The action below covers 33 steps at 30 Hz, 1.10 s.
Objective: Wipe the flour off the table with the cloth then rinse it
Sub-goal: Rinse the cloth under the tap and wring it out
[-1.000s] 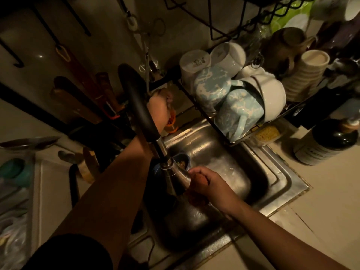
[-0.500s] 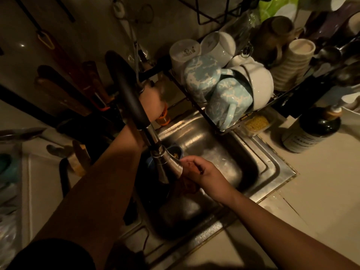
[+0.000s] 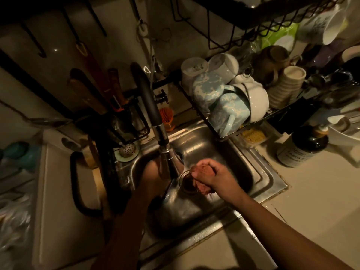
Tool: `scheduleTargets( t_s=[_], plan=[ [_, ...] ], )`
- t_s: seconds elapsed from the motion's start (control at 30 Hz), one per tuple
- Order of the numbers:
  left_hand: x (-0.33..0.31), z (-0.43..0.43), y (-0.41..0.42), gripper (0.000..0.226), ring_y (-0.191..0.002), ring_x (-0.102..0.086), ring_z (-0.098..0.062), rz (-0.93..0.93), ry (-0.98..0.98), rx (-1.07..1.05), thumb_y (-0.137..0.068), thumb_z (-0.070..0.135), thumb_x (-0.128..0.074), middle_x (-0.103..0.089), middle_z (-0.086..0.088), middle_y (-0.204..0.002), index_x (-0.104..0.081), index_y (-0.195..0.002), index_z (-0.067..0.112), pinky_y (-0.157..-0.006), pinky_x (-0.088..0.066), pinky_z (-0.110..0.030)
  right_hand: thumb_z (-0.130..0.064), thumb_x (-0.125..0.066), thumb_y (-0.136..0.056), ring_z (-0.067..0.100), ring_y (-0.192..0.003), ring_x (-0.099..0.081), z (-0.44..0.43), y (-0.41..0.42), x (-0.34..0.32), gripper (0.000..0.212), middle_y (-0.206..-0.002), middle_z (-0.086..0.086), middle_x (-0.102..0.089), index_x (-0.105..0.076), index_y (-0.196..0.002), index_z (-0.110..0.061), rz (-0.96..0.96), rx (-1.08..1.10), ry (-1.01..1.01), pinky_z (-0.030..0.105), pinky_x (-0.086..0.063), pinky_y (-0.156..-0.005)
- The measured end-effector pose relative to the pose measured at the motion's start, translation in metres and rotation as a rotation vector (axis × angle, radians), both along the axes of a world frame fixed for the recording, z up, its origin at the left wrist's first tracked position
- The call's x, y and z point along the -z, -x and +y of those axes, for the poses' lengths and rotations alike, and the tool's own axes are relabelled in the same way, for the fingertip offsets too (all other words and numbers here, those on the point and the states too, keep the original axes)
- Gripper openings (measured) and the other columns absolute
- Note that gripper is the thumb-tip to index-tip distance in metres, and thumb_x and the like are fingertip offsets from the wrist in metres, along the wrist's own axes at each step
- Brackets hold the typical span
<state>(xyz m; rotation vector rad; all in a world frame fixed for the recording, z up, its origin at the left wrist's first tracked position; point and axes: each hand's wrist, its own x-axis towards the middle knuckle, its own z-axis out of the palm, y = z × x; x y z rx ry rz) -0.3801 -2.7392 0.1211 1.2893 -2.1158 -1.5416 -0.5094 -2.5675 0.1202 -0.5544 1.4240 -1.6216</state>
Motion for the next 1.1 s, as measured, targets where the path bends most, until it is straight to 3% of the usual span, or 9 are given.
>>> scheduleTargets(
  t_s=[0.13, 0.2, 0.3, 0.43, 0.63, 0.77, 0.9, 1.0, 1.1],
  plan=[
    [0.015, 0.046, -0.024, 0.017, -0.096, -0.071, -0.027, 0.099, -0.105, 0.066, -0.081, 0.03, -0.076, -0.076, -0.007, -0.096, -0.076, -0.095, 0.021, -0.091, -0.055, -0.05, 0.005, -0.075, -0.081, 0.009, -0.068, -0.066, -0.002, -0.002, -0.003, 0.032, -0.089, 0.005, -0.068, -0.059, -0.107, -0.005, -0.077, -0.088, -0.008, 0.018, -0.05, -0.052],
    [0.013, 0.065, -0.029, 0.031, -0.103, -0.07, -0.024, 0.261, -0.266, 0.112, -0.082, 0.029, -0.072, -0.076, -0.004, -0.104, -0.071, -0.113, 0.024, -0.095, -0.054, -0.044, 0.011, -0.072, -0.081, 0.011, -0.071, -0.067, -0.005, -0.008, -0.001, 0.037, -0.093, 0.008, -0.069, -0.057, -0.111, -0.006, -0.137, -0.117, 0.011, 0.021, -0.051, -0.052],
    [0.011, 0.082, -0.033, 0.068, -0.108, -0.068, -0.02, 0.404, -0.429, -0.031, -0.074, 0.029, -0.076, -0.073, -0.002, -0.113, -0.045, -0.132, 0.011, -0.087, -0.054, -0.031, 0.01, -0.065, -0.069, 0.018, -0.078, -0.065, -0.007, -0.017, 0.002, 0.053, -0.097, 0.009, -0.07, -0.055, -0.12, -0.006, -0.167, -0.169, 0.029, 0.026, -0.051, -0.054],
    [0.006, 0.087, -0.041, 0.054, -0.098, -0.071, -0.027, 0.456, -0.429, -0.246, -0.077, 0.012, -0.081, -0.073, -0.012, -0.108, -0.052, -0.123, 0.011, -0.076, -0.057, -0.037, 0.007, -0.067, -0.069, 0.017, -0.096, -0.069, -0.004, -0.023, 0.001, 0.058, -0.105, 0.003, -0.073, -0.057, -0.124, -0.006, -0.072, -0.271, 0.008, 0.028, -0.056, -0.074],
    [-0.001, 0.08, -0.054, 0.051, -0.094, -0.072, -0.032, 0.501, -0.482, -0.269, -0.076, -0.012, -0.072, -0.074, -0.016, -0.102, -0.059, -0.118, 0.015, -0.072, -0.059, -0.042, 0.022, -0.072, -0.073, 0.024, -0.096, -0.07, -0.005, -0.024, -0.001, 0.06, -0.114, 0.024, -0.069, -0.057, -0.128, 0.001, 0.043, -0.278, -0.093, 0.035, -0.061, -0.08],
    [-0.011, 0.087, -0.049, 0.032, -0.082, -0.073, -0.022, 0.529, -0.495, -0.319, -0.083, -0.011, -0.064, -0.076, -0.011, -0.095, -0.067, -0.103, 0.013, -0.062, -0.056, -0.027, 0.01, -0.062, -0.088, 0.02, -0.09, -0.07, -0.008, -0.031, -0.006, 0.04, -0.104, 0.01, -0.073, -0.06, -0.124, -0.008, 0.011, -0.255, -0.157, 0.03, -0.058, -0.072],
    [-0.009, 0.106, -0.038, 0.025, -0.098, -0.071, -0.026, 0.52, -0.449, -0.34, -0.093, 0.001, -0.06, -0.074, -0.008, -0.107, -0.062, -0.115, 0.013, -0.079, -0.057, -0.038, -0.011, -0.045, -0.102, 0.017, -0.082, -0.065, -0.014, -0.045, -0.009, 0.02, -0.095, 0.007, -0.069, -0.057, -0.117, -0.014, -0.243, -0.255, -0.124, 0.033, -0.051, -0.07],
    [-0.001, 0.103, -0.038, 0.026, -0.104, -0.07, -0.016, 0.395, -0.268, -0.258, -0.093, 0.011, -0.065, -0.074, 0.001, -0.111, -0.063, -0.117, 0.022, -0.09, -0.057, -0.041, -0.027, -0.045, -0.105, 0.019, -0.079, -0.066, -0.016, -0.042, -0.009, 0.024, -0.095, 0.01, -0.069, -0.057, -0.12, -0.013, -0.272, -0.235, -0.132, 0.035, -0.052, -0.068],
    [0.003, 0.095, -0.046, 0.041, -0.1, -0.07, -0.006, 0.246, -0.084, -0.163, -0.084, 0.03, -0.076, -0.072, 0.008, -0.111, -0.061, -0.122, 0.035, -0.086, -0.059, -0.035, -0.032, -0.048, -0.102, 0.021, -0.067, -0.056, -0.018, -0.043, -0.001, 0.037, -0.089, 0.019, -0.061, -0.056, -0.121, -0.001, -0.085, -0.231, -0.141, 0.029, -0.048, -0.057]
  ],
)
